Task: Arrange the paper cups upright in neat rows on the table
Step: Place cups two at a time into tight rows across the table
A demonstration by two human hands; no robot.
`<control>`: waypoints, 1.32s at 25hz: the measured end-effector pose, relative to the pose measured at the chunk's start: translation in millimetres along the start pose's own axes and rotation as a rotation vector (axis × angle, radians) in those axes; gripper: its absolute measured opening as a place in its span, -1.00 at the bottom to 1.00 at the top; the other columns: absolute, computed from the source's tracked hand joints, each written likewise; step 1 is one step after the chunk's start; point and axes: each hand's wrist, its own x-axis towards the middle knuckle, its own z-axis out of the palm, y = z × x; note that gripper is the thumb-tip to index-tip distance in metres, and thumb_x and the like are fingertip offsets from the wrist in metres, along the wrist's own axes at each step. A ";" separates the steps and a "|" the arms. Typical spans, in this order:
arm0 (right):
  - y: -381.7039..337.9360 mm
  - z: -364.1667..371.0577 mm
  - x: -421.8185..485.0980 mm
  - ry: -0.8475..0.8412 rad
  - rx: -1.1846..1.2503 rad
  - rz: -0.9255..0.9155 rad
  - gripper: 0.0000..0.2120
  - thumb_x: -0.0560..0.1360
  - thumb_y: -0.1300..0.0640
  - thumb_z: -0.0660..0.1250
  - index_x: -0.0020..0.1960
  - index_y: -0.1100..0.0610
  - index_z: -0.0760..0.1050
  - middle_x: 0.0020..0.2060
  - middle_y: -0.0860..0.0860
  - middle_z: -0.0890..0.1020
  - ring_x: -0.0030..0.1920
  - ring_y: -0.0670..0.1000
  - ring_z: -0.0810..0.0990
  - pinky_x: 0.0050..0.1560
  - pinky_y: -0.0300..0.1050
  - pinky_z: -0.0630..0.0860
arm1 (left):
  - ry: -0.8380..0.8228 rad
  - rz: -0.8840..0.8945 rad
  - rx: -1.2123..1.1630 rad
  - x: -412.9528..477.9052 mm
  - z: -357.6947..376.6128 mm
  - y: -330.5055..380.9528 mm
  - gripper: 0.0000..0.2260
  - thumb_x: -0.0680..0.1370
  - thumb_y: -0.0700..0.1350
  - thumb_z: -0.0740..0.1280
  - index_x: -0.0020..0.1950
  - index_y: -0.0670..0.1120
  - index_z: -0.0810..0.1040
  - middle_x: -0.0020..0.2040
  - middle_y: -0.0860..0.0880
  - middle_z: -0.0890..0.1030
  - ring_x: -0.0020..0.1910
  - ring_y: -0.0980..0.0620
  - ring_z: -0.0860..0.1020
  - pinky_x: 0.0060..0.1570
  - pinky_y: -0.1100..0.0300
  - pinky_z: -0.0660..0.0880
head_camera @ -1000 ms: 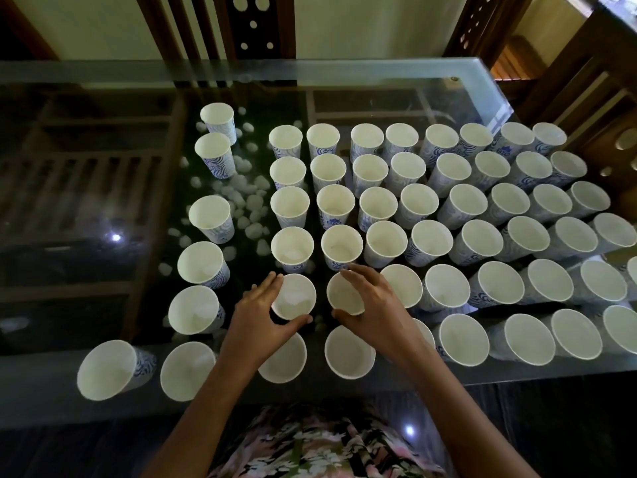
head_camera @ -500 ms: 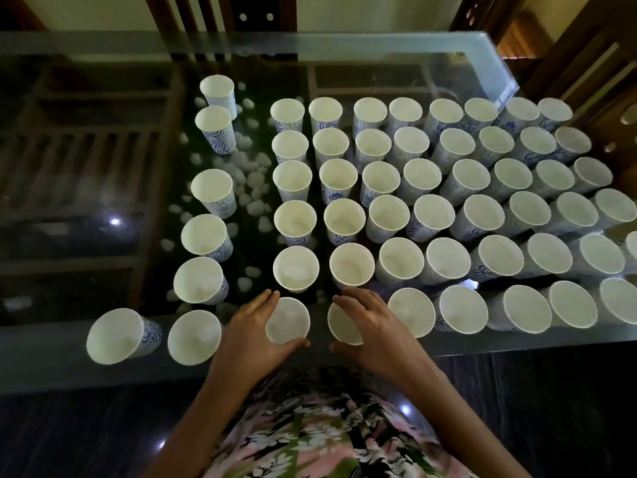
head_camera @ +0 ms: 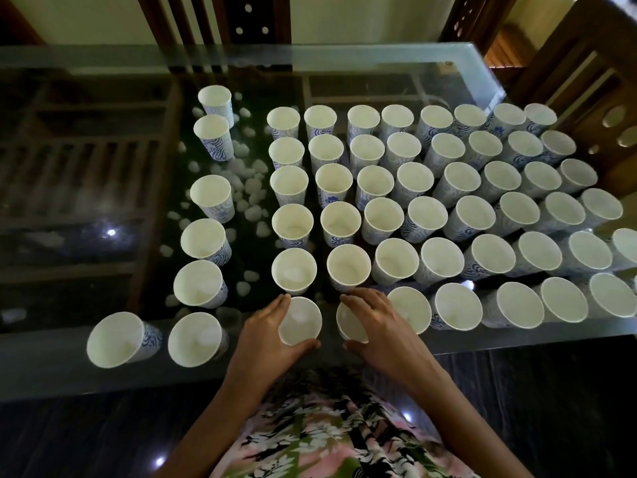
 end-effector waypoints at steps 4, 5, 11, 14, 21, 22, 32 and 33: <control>-0.9 -5.4 3.2 0.012 0.060 0.049 -0.35 0.34 0.07 0.49 0.37 0.13 0.36 0.35 0.06 0.38 0.36 0.08 0.31 0.28 -0.10 0.33 | 0.092 -0.022 -0.026 0.9 -5.3 1.7 -0.22 0.23 0.12 0.55 0.35 -0.16 0.42 0.37 -0.08 0.42 0.34 0.02 0.39 0.31 0.23 0.26; -1.1 -6.9 5.7 0.027 0.075 0.066 -0.37 0.36 0.07 0.48 0.37 0.12 0.37 0.35 0.07 0.38 0.36 0.08 0.32 0.27 -0.09 0.34 | 0.121 -0.030 -0.038 3.5 -7.3 1.7 -0.24 0.24 0.13 0.54 0.34 -0.16 0.43 0.36 -0.08 0.43 0.33 0.01 0.41 0.31 0.18 0.29; -0.6 -10.4 32.9 0.143 0.142 0.118 -0.47 0.39 0.17 0.47 0.32 0.20 0.42 0.32 0.15 0.41 0.27 0.17 0.43 0.25 0.04 0.42 | 0.215 -0.033 0.022 36.0 -13.4 11.1 -0.30 0.30 0.14 0.50 0.32 -0.19 0.46 0.32 -0.13 0.47 0.30 -0.10 0.44 0.27 0.06 0.36; 2.1 -10.1 47.3 0.152 0.141 0.122 -0.46 0.38 0.19 0.48 0.31 0.22 0.43 0.31 0.17 0.41 0.26 0.19 0.43 0.23 0.07 0.45 | 0.188 -0.061 0.043 48.3 -11.3 14.4 -0.26 0.27 0.23 0.48 0.31 -0.16 0.45 0.28 -0.10 0.51 0.23 -0.11 0.47 0.18 -0.03 0.45; 8.4 -9.5 60.4 0.129 0.104 0.135 -0.45 0.38 0.16 0.47 0.33 0.19 0.41 0.34 0.15 0.39 0.34 0.16 0.33 0.29 -0.03 0.33 | 0.207 -0.071 0.038 56.6 -7.7 15.1 -0.28 0.27 0.16 0.51 0.31 -0.16 0.46 0.26 -0.11 0.53 0.20 -0.13 0.48 0.14 -0.02 0.47; 9.5 -9.5 60.7 0.121 0.100 0.137 -0.45 0.39 0.15 0.47 0.33 0.17 0.40 0.35 0.14 0.38 0.35 0.15 0.32 0.30 -0.04 0.33 | 0.213 -0.069 0.033 56.9 -7.3 14.7 -0.31 0.27 0.14 0.52 0.30 -0.16 0.46 0.24 -0.11 0.53 0.19 -0.13 0.48 0.13 -0.02 0.47; 11.8 -10.9 63.8 0.098 0.070 0.113 -0.46 0.40 0.17 0.45 0.34 0.19 0.40 0.32 0.14 0.41 0.33 0.15 0.35 0.27 -0.06 0.34 | 0.223 -0.075 0.044 56.7 -4.6 13.8 -0.37 0.31 0.08 0.51 0.28 -0.18 0.48 0.24 -0.12 0.54 0.18 -0.14 0.48 0.10 0.03 0.45; 11.9 -10.7 64.0 0.099 0.071 0.111 -0.46 0.40 0.18 0.45 0.34 0.20 0.40 0.32 0.14 0.41 0.33 0.15 0.35 0.27 -0.05 0.34 | 0.221 -0.073 0.047 57.2 -4.6 13.2 -0.38 0.31 0.09 0.51 0.27 -0.17 0.48 0.23 -0.11 0.54 0.17 -0.14 0.49 0.10 0.02 0.46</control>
